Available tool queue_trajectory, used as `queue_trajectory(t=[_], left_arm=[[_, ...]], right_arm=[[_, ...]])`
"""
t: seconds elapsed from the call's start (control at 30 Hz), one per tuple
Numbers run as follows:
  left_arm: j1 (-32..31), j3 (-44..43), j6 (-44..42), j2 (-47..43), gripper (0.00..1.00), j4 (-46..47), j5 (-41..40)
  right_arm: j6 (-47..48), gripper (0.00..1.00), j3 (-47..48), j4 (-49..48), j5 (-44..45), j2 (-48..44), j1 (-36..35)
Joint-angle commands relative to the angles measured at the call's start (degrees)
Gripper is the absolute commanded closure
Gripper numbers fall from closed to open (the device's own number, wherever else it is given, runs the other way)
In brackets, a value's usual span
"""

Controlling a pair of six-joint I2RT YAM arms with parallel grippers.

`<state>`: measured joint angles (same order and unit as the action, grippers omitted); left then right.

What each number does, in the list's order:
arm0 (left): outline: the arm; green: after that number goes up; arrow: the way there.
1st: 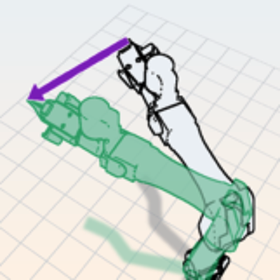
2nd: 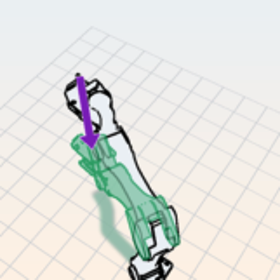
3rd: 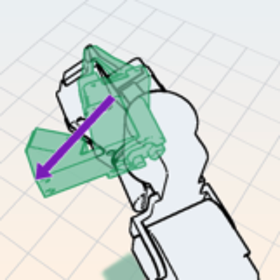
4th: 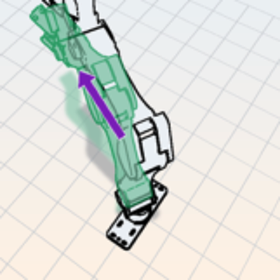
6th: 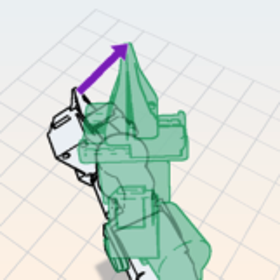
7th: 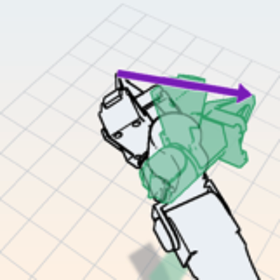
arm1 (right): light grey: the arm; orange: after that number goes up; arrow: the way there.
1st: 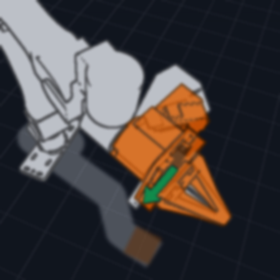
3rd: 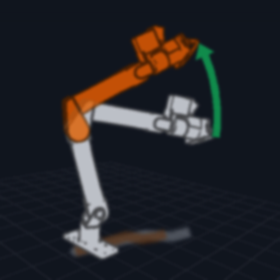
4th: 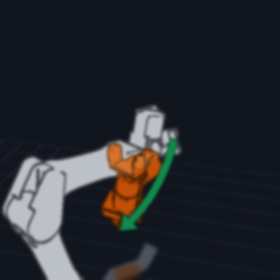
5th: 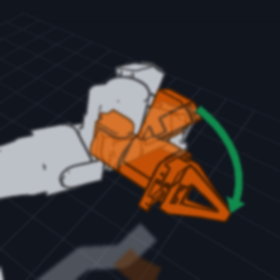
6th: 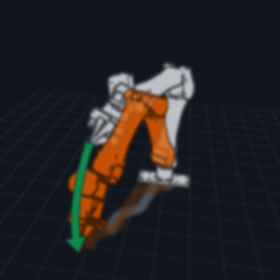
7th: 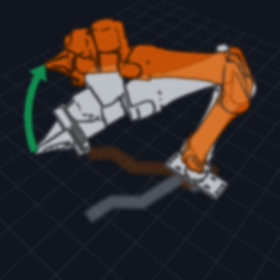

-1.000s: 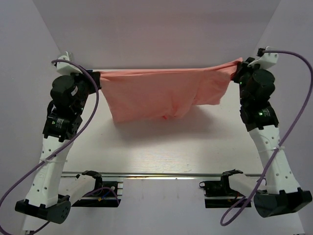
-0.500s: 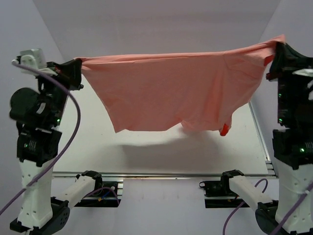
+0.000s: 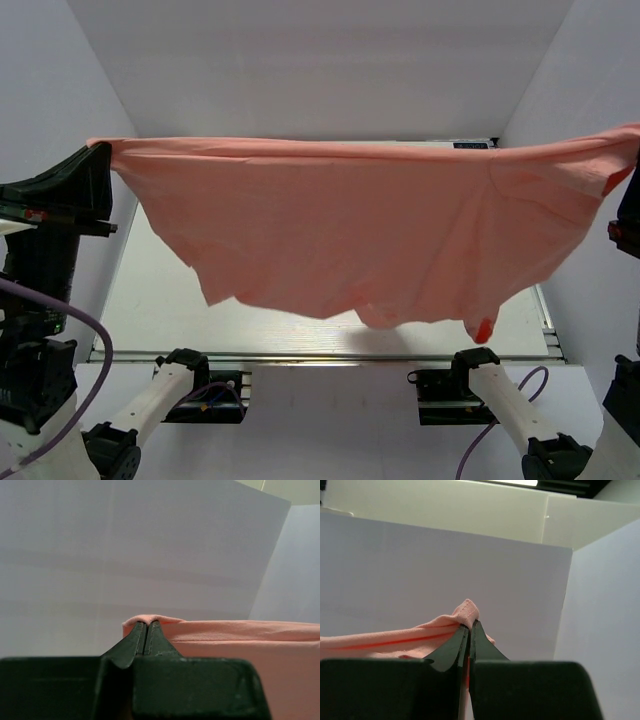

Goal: Fold and stack the t-shirts
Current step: Flatten out the tshirt

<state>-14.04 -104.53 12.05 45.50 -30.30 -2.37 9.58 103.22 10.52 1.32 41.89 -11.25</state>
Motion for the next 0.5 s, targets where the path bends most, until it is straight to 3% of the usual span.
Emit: queue_trajectory(t=[0.0,0.23,0.37,0.47], left_arm=[[0.4,-1.6,-1.5,-0.8,1.00,-1.7,-1.4],[0.4,2.4,-0.8,-0.9,1.00,0.1,-0.1],[0.4,9.1,1.2,0.7,1.00,4.0,0.4],[0.4,19.9,2.9,2.2,1.00,8.7,-0.6]], right_arm=[[1.0,1.00,1.7,-1.3,0.7,-1.0,0.5],[-0.8,1.00,-3.8,-2.5,0.5,-2.2,0.4],[-2.5,1.00,-18.3,-9.5,4.5,-3.3,0.5],[-5.0,1.00,-28.1,-15.6,6.2,-2.6,0.4]])
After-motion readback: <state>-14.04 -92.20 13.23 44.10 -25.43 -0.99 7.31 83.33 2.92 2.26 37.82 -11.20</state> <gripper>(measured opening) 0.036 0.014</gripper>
